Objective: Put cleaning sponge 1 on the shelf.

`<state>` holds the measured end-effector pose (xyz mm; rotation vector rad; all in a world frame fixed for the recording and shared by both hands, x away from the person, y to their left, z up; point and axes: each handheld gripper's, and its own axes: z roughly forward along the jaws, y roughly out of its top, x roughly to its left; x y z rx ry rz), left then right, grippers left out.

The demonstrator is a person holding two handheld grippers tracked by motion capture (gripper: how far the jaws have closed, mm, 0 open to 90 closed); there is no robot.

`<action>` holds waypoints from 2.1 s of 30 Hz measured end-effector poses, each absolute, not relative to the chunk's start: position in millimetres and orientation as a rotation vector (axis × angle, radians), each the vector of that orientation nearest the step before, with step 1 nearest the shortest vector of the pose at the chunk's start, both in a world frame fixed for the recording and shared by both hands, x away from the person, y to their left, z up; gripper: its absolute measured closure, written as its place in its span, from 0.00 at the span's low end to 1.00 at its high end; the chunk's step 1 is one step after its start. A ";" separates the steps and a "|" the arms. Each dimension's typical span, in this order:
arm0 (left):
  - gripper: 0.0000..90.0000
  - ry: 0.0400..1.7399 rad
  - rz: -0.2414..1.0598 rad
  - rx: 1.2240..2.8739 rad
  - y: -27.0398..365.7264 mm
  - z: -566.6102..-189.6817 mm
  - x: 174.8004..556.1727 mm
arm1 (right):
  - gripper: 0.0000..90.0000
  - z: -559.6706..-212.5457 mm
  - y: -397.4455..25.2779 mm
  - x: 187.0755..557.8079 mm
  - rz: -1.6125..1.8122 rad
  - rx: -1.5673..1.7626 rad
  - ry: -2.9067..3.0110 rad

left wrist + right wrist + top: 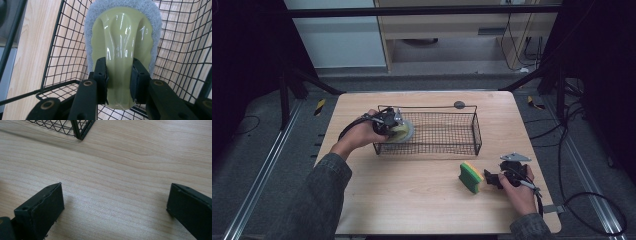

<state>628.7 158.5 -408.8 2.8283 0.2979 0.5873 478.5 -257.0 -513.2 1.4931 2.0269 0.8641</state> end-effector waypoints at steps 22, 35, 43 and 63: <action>0.78 0.314 0.532 2.835 149.2 -419.5 637.5 | 0.01 -513.2 -257.1 478.3 0.866 1.492 2.026; 0.79 0.310 0.524 2.834 151.6 -419.8 634.3 | 0.01 -513.1 -257.0 478.1 0.866 1.495 2.027; 0.75 0.312 0.528 2.812 153.5 -419.2 632.9 | 0.01 -513.1 -257.0 478.1 0.866 1.495 2.027; 0.07 0.618 0.647 2.320 179.7 -369.8 593.0 | 0.01 -513.1 -257.4 478.4 0.867 1.496 2.031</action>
